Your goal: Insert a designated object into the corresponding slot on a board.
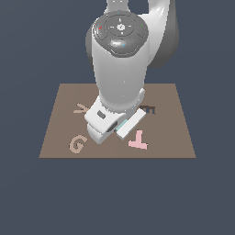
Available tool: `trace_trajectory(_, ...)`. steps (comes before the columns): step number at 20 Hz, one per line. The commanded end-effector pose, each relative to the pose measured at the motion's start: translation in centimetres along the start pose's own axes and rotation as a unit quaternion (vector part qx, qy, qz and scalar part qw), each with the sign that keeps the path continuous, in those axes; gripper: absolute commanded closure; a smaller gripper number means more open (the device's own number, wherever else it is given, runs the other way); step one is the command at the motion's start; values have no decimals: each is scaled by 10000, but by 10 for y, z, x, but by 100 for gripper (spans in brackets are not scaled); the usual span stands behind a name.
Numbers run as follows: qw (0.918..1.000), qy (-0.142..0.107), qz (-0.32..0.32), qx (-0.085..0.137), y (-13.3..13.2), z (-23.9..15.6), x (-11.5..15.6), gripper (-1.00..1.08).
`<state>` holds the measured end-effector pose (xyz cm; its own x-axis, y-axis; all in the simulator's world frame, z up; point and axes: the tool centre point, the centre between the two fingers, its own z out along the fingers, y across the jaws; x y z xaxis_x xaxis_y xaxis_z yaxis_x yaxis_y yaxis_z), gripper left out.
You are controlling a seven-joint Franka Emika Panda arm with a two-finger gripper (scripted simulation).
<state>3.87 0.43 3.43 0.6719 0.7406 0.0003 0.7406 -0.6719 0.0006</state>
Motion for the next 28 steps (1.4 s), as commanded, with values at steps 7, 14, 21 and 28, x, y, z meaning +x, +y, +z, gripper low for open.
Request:
trace_trajectory(7, 9818, 1, -1899, -4, -27, -3, -10, 108)
trace_trajectory(14, 9459, -1, -3245, -4, -44, -4, -23, 108)
trace_trajectory(21, 9095, -2, -4158, -3, -53, -5, -36, 108)
trace_trajectory(28, 8827, -4, -4699, -2, -56, -6, -45, 108)
